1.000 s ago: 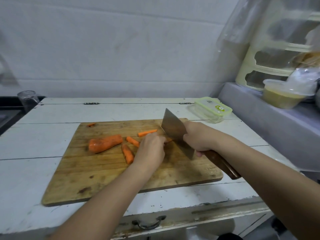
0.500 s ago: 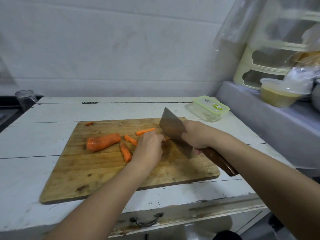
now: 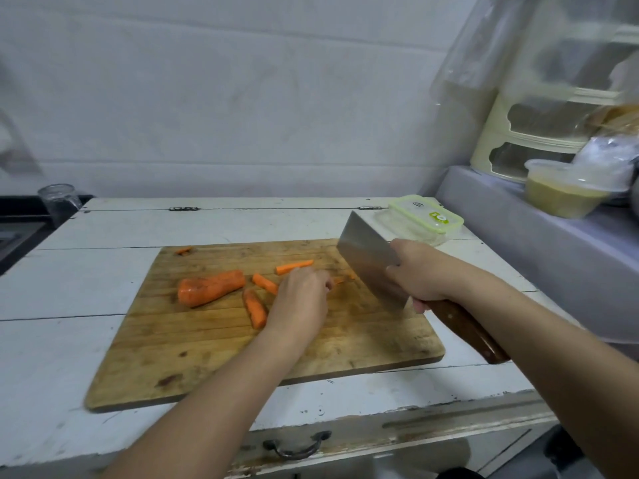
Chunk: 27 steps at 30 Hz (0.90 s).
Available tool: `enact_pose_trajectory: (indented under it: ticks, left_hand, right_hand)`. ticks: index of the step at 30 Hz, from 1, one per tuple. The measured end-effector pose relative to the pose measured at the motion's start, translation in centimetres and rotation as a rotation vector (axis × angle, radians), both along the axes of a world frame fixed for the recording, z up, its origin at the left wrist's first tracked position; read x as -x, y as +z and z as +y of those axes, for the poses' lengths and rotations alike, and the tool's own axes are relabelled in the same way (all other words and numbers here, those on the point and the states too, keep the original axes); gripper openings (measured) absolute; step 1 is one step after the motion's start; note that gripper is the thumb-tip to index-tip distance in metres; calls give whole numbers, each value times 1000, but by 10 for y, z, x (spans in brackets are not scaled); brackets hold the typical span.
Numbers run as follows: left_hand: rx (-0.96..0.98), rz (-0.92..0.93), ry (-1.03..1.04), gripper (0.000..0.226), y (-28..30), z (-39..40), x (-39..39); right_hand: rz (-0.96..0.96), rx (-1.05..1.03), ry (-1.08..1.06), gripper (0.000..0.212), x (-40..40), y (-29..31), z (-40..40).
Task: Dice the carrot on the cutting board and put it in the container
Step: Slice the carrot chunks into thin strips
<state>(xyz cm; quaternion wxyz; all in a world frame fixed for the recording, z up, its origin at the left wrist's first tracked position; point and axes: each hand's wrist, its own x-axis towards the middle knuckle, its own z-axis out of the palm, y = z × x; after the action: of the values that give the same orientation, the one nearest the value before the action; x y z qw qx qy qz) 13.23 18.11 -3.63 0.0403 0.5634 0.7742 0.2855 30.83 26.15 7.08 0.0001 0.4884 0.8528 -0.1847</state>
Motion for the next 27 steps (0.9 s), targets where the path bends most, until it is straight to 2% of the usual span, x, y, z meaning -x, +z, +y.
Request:
enact_pose_trajectory:
  ticks: [4,11,19,23,27]
  left_hand:
    - [-35,28,5,22,-3,1,0]
    - [-44,-10,11,20,-1,1,2]
    - [-39,37,27,22,3,-1,0]
    - [-32,58,22,24,2,2,1]
    - [-19,70,19,25,1,2,0]
  right_hand:
    - [-25,10,41,20,14,-10,-4]
    - [-17,2,45,4,-2,0,-7]
    - [-93,-35,102,5,1,7,-32]
    - [-134,-20,97,12,10,1,-32]
    - [-88,-4,78,23,24,-4,-14]
